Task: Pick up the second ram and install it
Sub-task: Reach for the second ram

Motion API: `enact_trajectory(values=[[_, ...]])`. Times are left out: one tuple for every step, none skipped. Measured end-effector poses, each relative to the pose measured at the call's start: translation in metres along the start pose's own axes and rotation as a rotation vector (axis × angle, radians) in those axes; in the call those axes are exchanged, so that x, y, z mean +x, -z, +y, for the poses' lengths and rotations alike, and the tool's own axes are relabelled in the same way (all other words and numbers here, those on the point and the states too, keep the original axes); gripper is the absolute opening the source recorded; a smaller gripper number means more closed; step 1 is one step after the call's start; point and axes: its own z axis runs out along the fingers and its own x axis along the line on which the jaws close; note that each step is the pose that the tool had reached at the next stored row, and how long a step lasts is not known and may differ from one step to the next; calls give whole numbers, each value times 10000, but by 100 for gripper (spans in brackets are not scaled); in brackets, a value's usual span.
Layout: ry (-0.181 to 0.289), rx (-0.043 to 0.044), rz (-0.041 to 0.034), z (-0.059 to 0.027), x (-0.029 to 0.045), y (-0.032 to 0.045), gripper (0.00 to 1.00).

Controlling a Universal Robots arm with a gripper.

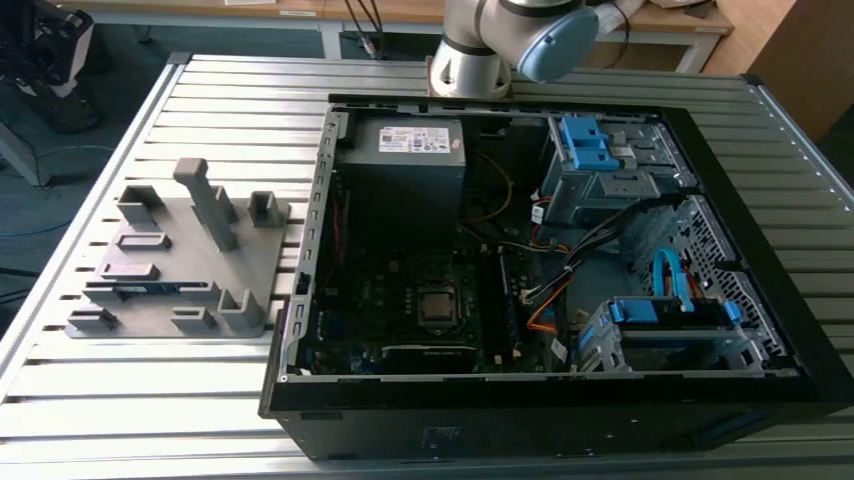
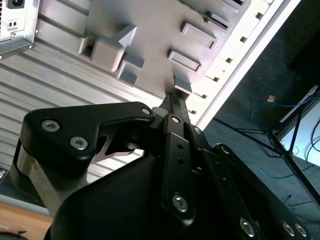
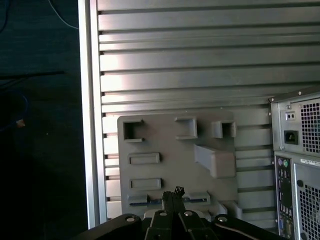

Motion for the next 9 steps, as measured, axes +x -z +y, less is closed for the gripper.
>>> enact_trajectory(values=[[0, 0, 0, -1, 12, -1, 10], [0, 0, 1, -2, 26, -1, 10], [0, 0, 1, -3, 40, -2, 10], [0, 0, 0, -4, 54, -3, 10], [0, 0, -1, -6, 69, -6, 10], [0, 0, -1, -10, 83, -8, 10], [0, 0, 0, -15, 96, -12, 10], [1, 0, 0, -23, 111, -17, 10], [2, 0, 0, -33, 125, -21, 10]])
